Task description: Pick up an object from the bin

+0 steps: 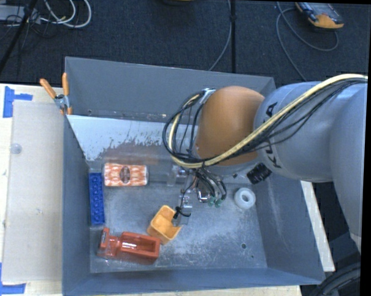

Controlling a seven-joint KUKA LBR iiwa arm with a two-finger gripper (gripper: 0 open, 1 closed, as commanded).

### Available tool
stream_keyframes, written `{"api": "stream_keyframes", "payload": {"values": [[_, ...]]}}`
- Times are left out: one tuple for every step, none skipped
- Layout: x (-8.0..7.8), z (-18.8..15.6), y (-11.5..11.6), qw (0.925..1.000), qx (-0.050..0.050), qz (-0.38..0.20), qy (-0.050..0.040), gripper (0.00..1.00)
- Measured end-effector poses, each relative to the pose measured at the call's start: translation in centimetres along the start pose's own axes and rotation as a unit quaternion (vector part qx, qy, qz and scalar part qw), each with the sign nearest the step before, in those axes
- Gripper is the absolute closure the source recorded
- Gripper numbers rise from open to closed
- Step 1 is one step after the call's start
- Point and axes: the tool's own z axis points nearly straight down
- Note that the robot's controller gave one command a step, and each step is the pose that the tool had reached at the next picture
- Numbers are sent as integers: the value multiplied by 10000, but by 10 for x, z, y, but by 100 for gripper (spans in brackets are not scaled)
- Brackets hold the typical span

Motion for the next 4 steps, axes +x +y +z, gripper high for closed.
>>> {"api": "stream_keyframes", "payload": {"values": [[0,0,0,10000,0,0,0,0],[-4,-14,3,9997,11,-246,32,0],[57,21,-15,9899,-3,-1419,5,100],[57,21,-15,9900,-3,-1413,8,0]]}}
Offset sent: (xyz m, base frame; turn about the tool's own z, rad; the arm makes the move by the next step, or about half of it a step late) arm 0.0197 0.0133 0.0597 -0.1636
